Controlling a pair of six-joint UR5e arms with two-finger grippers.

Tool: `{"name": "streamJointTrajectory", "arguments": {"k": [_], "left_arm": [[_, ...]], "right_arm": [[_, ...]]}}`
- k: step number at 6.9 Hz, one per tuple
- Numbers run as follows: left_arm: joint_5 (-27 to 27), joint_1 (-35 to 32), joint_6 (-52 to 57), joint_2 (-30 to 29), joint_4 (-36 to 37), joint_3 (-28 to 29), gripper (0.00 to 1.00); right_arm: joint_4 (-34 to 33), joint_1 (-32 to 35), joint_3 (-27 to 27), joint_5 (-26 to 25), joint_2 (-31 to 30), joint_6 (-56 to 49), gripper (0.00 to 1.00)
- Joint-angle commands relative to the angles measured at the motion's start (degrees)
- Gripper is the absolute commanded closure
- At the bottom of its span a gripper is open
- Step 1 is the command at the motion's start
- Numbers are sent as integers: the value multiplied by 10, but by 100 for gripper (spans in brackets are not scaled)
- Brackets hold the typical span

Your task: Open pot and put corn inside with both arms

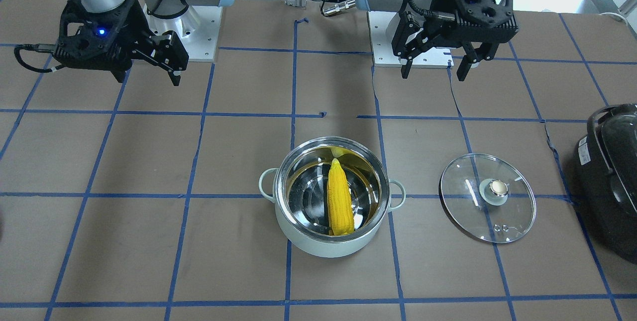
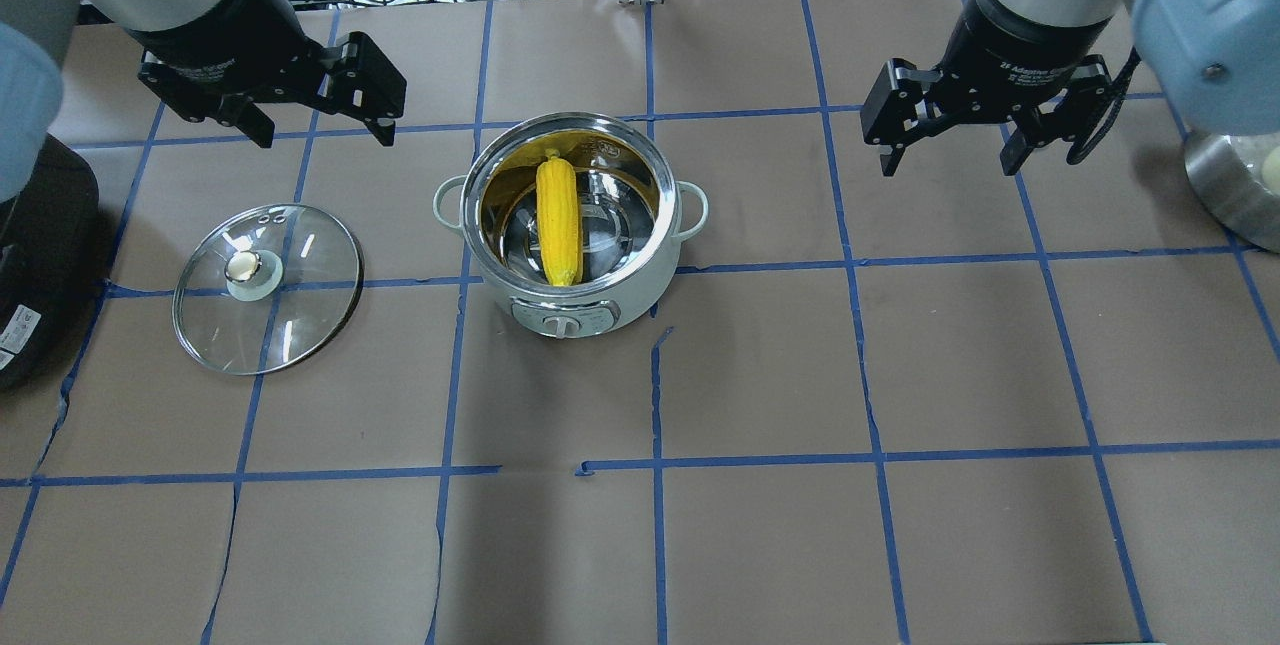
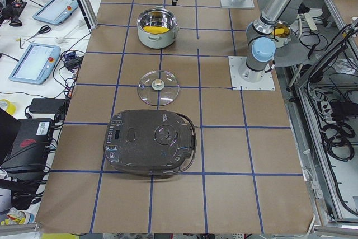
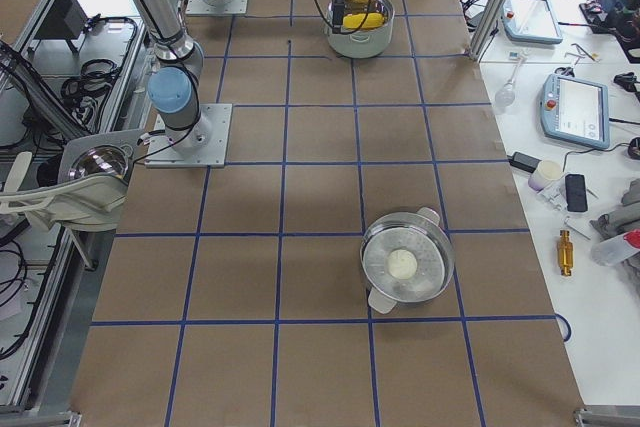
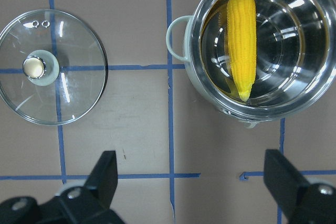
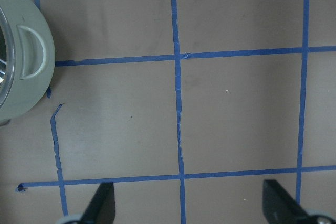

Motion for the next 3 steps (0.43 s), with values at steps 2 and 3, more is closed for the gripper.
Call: {"name": "streamJointTrajectory", "arguments": {"k": [2,3], "left_arm": [[0,1,12,-6,2,1,0],[-1,1,17,-6,2,2,0]], "right_arm": [[1,0,2,1,0,0,0],[0,0,2,1,1,1,0]]}}
